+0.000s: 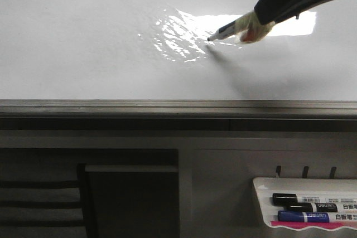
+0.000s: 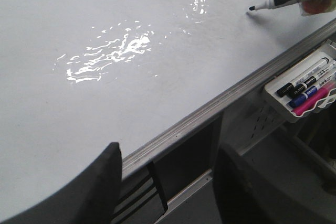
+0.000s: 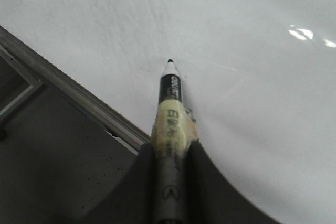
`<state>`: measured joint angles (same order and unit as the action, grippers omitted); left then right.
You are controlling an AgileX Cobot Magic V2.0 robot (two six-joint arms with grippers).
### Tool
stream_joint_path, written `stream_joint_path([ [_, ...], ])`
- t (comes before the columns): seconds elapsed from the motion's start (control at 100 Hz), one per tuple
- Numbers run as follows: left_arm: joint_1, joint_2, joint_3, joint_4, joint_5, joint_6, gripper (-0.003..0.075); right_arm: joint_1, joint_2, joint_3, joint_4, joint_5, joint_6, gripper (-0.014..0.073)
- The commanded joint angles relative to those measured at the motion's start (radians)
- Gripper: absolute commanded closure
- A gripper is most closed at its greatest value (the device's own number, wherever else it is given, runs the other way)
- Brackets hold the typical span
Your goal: Write number 7 on whiteboard
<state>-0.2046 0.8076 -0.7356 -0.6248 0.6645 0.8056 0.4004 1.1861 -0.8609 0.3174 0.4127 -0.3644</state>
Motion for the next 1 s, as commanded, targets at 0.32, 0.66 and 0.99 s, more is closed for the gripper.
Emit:
stream_joint_path([
  [0.32,0.002,-0.007,-0.027,-0.041,-0.054,-0.010,0.0355,-0.134,-0.009,-0.026,0.005,0.007,-0.004,0.0653],
  [0.66,0.002,-0.007,-0.027,-0.041,-0.056,-0.010,0.0355,-0.159,-0.009,-0.021,0.014,0.077,-0.004,0.0657],
  [0.99,0.002,-0.007,-0.027,-0.042,-0.056,0.002,0.0355,-0.105,0.009,0.042,0.026,0.102,-0.004,0.0657],
])
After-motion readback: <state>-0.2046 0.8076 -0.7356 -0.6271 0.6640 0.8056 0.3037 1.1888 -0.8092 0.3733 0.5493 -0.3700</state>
